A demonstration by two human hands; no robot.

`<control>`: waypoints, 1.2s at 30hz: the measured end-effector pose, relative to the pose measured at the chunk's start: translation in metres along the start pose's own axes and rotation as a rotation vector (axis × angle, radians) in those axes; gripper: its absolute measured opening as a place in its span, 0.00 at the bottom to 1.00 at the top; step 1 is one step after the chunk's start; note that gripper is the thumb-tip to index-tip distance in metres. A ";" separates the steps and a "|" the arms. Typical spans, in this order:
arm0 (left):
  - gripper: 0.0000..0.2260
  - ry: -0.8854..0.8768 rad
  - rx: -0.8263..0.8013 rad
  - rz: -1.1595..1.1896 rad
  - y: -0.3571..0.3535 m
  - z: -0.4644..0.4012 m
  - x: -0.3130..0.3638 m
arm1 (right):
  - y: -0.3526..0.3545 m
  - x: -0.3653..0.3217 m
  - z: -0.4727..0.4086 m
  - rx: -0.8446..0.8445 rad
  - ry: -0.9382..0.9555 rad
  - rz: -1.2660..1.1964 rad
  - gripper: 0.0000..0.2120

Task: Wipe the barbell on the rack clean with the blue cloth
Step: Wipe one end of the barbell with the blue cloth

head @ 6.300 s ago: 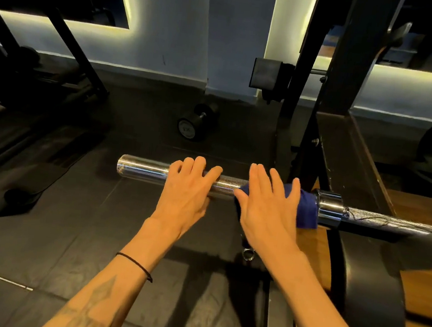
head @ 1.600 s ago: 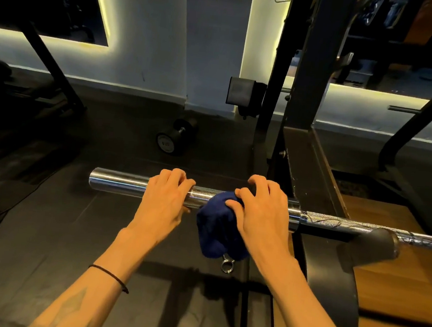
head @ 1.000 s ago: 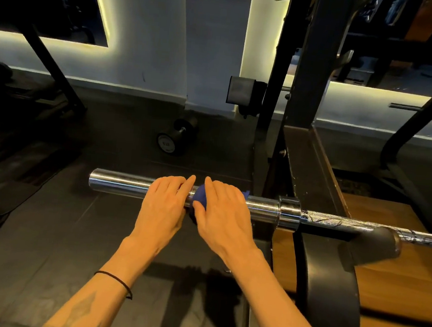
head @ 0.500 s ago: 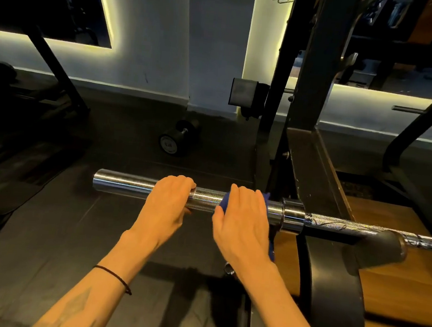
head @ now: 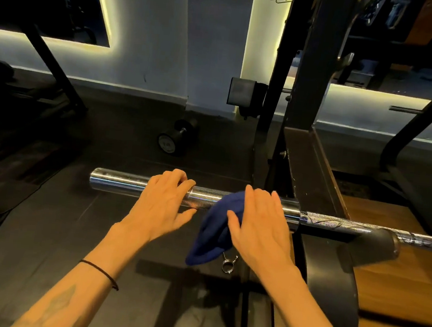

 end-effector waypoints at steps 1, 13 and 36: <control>0.28 -0.017 -0.029 0.022 0.001 -0.002 0.001 | 0.000 0.004 0.003 -0.008 -0.004 0.010 0.33; 0.13 0.088 0.206 0.045 -0.001 0.005 0.016 | 0.004 -0.088 -0.013 -0.011 0.173 -0.082 0.23; 0.13 0.088 0.182 0.162 -0.005 -0.001 0.023 | -0.013 -0.096 -0.011 -0.060 0.236 0.115 0.45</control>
Point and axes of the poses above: each hand's wrist, its own z-axis away from the middle knuckle, its own y-axis out of the back of the hand, x = y × z, the point moved 8 cm from there along -z, towards the middle knuckle, and after that the axes turned 9 degrees about z, right-handed, at the moved point
